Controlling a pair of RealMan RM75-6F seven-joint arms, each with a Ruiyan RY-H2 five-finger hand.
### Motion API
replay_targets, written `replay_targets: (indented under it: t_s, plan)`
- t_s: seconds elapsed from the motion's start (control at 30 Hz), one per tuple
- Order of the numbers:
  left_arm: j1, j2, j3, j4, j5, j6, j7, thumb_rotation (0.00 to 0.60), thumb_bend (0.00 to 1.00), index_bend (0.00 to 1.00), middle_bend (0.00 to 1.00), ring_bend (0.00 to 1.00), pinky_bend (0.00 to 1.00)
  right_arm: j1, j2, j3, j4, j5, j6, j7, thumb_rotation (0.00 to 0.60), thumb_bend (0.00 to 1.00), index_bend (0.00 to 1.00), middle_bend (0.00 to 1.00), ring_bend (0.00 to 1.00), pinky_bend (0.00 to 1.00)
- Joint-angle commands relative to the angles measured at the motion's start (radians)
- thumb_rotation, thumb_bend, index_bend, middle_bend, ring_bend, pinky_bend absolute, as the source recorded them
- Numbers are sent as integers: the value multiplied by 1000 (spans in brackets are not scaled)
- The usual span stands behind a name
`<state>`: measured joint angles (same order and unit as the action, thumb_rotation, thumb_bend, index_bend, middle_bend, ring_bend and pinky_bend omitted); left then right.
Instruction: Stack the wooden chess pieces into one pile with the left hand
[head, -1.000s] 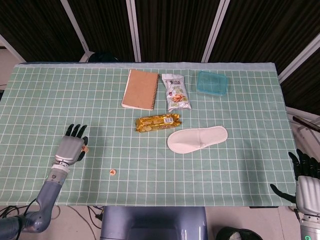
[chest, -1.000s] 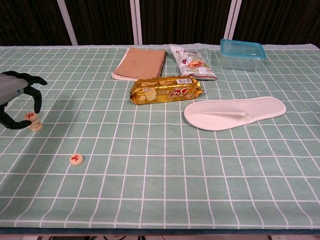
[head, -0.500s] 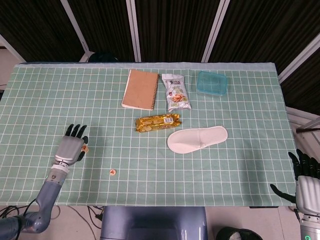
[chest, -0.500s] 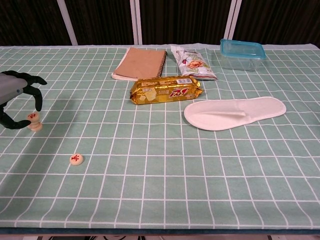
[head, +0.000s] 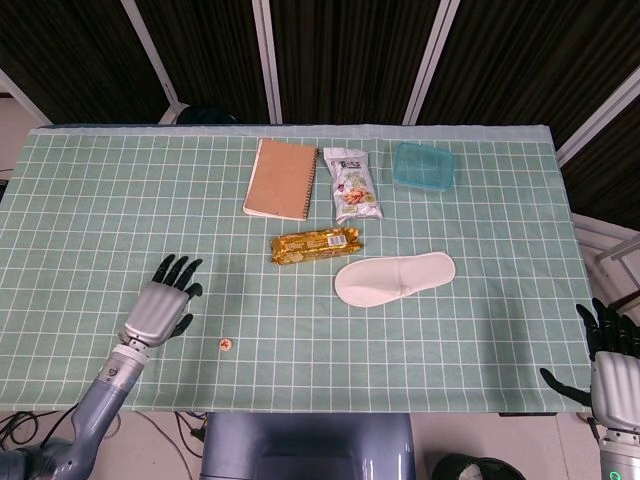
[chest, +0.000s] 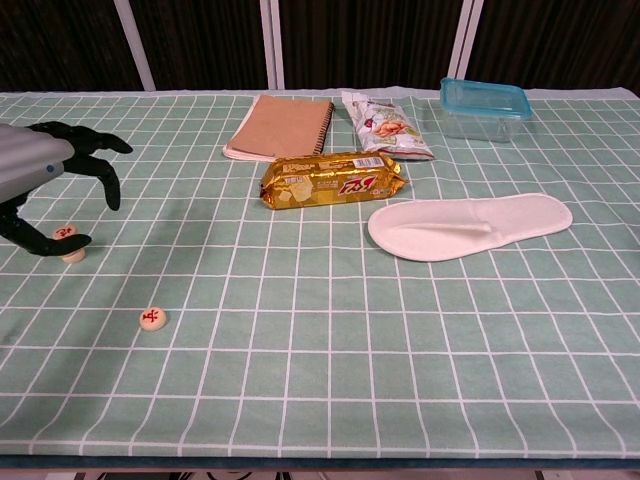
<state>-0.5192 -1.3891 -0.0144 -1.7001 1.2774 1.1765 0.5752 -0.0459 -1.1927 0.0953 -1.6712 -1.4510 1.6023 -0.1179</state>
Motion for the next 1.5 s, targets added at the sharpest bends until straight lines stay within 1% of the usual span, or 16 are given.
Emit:
replay_targets:
  t_s: [0.03, 0.23, 0.33, 0.47, 0.73, 0.87, 1.13, 1.5]
  plan:
    - [-1, 0, 16, -16, 12, -16, 7, 600, 313, 375, 57, 0, 0, 0, 0, 0, 0, 1, 0, 0, 600, 205, 94, 31, 0, 0]
    - [-3, -18, 40, -26, 25, -40, 28, 600, 307, 369, 55, 0, 0, 0, 1, 0, -1, 2, -1, 2, 600, 204, 94, 31, 0, 0]
    - [-8, -55, 53, -6, 17, -66, 55, 600, 307, 374, 55, 0, 0, -1, 2, 1, -2, 4, 0, 4, 600, 204, 94, 31, 0, 0]
    - [-9, -90, 52, 15, 10, -72, 73, 600, 307, 382, 55, 0, 0, -1, 3, 2, -4, 7, -2, 6, 600, 205, 94, 30, 0, 0]
    - [-10, -127, 61, 36, 3, -92, 90, 600, 307, 387, 54, 0, 0, -1, 3, 2, -5, 7, -2, 5, 600, 205, 94, 31, 0, 0]
    - [-9, -137, 62, 44, 6, -91, 92, 600, 307, 394, 55, 0, 0, -1, 4, 3, -5, 8, -2, 8, 600, 205, 94, 31, 0, 0]
    - [-7, -139, 60, 39, 6, -86, 107, 600, 308, 443, 56, 0, 0, -1, 4, 3, -5, 8, -2, 8, 600, 204, 94, 30, 0, 0]
    - [-7, -148, 60, 51, 5, -89, 119, 600, 309, 446, 56, 0, 0, -1, 4, 4, -5, 10, -3, 8, 600, 204, 94, 31, 0, 0]
